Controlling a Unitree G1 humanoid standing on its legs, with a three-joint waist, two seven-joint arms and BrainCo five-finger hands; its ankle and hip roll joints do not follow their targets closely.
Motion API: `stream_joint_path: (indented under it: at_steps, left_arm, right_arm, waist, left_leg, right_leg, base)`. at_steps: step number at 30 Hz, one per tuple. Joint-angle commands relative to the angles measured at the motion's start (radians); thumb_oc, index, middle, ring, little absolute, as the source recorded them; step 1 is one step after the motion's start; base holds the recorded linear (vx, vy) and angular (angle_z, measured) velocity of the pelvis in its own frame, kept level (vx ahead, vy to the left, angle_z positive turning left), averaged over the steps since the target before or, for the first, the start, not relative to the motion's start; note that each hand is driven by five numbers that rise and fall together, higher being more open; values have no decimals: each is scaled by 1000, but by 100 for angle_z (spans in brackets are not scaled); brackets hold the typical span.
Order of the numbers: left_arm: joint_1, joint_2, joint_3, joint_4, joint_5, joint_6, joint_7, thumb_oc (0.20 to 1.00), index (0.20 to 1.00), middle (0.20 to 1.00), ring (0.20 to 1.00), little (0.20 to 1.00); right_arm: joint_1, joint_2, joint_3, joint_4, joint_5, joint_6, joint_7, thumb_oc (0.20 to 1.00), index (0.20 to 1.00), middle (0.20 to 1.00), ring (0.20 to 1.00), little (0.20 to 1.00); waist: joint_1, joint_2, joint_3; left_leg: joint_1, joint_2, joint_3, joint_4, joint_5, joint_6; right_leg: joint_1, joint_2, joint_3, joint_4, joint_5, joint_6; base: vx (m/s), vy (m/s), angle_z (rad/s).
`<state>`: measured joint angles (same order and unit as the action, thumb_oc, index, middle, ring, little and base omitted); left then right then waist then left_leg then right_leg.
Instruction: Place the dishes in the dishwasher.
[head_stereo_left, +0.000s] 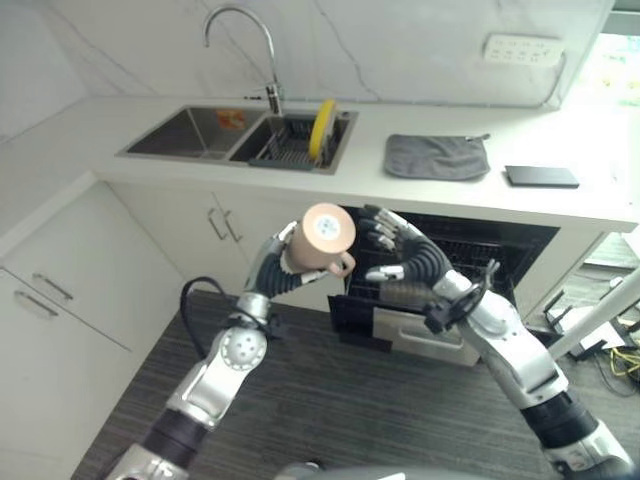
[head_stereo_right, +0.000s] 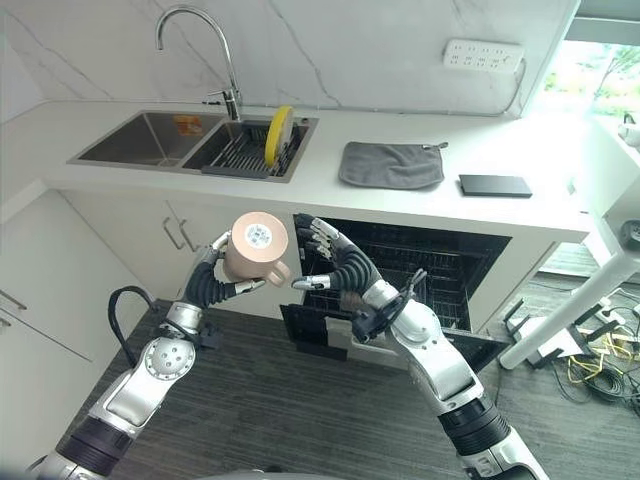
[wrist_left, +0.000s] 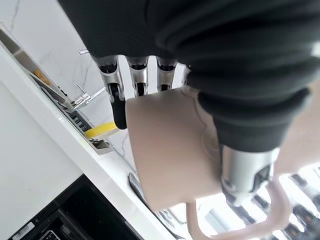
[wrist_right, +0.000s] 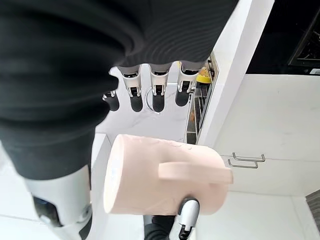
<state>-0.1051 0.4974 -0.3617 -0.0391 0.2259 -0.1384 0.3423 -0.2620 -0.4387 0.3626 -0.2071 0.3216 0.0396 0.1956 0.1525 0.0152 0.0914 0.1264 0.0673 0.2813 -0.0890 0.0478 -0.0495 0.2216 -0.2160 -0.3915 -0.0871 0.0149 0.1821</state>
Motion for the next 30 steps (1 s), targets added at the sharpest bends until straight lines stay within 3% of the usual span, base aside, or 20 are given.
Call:
stream_joint_path:
  at_steps: [1, 19, 30]
  left_arm:
    - [-132, 18, -27, -44, 18, -13, 38, 200, 200, 200, 200, 200]
    - [-166, -2, -86, -26, -6, -5, 19, 200, 200, 200, 200, 200]
    - [-190, -47, -129, 4, -83, -5, 43, 200, 200, 200, 200, 200]
  right_arm:
    - [-128, 21, 18, -55, -21, -2, -32, 1000, 1000, 1000, 1000, 1000]
    - [-177, 46, 25, 22, -1, 39, -70, 1000, 1000, 1000, 1000, 1000]
    - [-159, 94, 47, 80, 113, 133, -112, 1000, 1000, 1000, 1000, 1000]
  waist:
    - [23, -30, -29]
    - [30, -30, -34]
    - [16, -30, -33]
  left_leg:
    - [27, 17, -40, 103, -101, 5]
    - [36, 4, -56, 119, -114, 8]
    - [48, -1, -45, 126, -121, 10]
  right_leg:
    - [-32, -16, 46, 63, -12, -34]
    - [-9, -16, 50, 59, -18, -40]
    - [-1, -16, 50, 63, -20, -43]
  base:
    - [37, 21, 1]
    - [14, 11, 3]
    - [0, 0, 0]
